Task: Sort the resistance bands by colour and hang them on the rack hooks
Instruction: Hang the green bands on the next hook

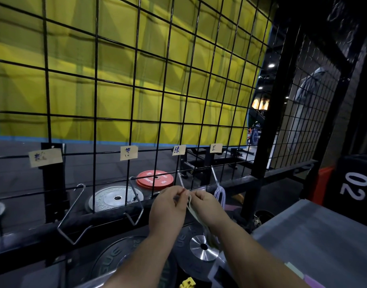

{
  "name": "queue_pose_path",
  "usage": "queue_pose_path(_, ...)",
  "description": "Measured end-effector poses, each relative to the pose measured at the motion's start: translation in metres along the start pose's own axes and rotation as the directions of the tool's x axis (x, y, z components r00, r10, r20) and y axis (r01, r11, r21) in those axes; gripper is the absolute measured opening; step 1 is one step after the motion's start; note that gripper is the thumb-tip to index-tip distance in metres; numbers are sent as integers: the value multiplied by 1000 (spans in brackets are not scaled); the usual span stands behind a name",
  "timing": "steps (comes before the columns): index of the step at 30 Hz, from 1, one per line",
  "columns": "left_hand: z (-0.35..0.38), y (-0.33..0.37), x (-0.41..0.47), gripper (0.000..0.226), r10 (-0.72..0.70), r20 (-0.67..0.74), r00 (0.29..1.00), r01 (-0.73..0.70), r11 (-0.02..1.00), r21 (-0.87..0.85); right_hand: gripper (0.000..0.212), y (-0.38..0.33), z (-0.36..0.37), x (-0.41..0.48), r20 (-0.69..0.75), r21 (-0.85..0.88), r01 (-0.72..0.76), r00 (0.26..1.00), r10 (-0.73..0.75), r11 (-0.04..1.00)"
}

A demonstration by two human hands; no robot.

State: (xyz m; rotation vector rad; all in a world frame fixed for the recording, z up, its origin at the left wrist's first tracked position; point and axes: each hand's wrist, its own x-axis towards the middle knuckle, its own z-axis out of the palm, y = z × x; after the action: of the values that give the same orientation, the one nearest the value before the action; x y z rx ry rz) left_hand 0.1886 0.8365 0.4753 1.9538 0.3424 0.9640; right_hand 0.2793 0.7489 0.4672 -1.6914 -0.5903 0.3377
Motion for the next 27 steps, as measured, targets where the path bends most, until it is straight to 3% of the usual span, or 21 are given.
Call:
queue_pose_path(3, -2, 3, 1, 20, -93, 2, 996, 92, 979, -181, 33, -3, 0, -5, -8, -6, 36, 999, -37, 999)
queue_pose_path(7, -3, 6, 1, 18, -254, 98, 962, 270, 855, -442, 27, -3, -7, -8, 2, 8, 28, 1000, -28, 1000)
queue_pose_path(15, -3, 6, 4, 19, -313, 157, 937, 350, 823, -447, 20, -11, -18, -7, -108, -310, 175, 970, -217, 935)
queue_pose_path(18, -2, 5, 3, 24, -278, 150, 949, 316, 855, -411, 20, -8, -17, -11, -102, -361, 147, 976, -195, 921)
queue_pose_path(24, -1, 5, 0, 28, -218, 93, 972, 237, 875, -423, 35, 3, -1, -34, 44, -105, 15, 999, -10, 994)
queue_pose_path(27, 1, 2, -1, 25, -237, 98, 966, 255, 845, -470, 45, 4, 2, -34, 104, 102, -73, 993, 62, 992)
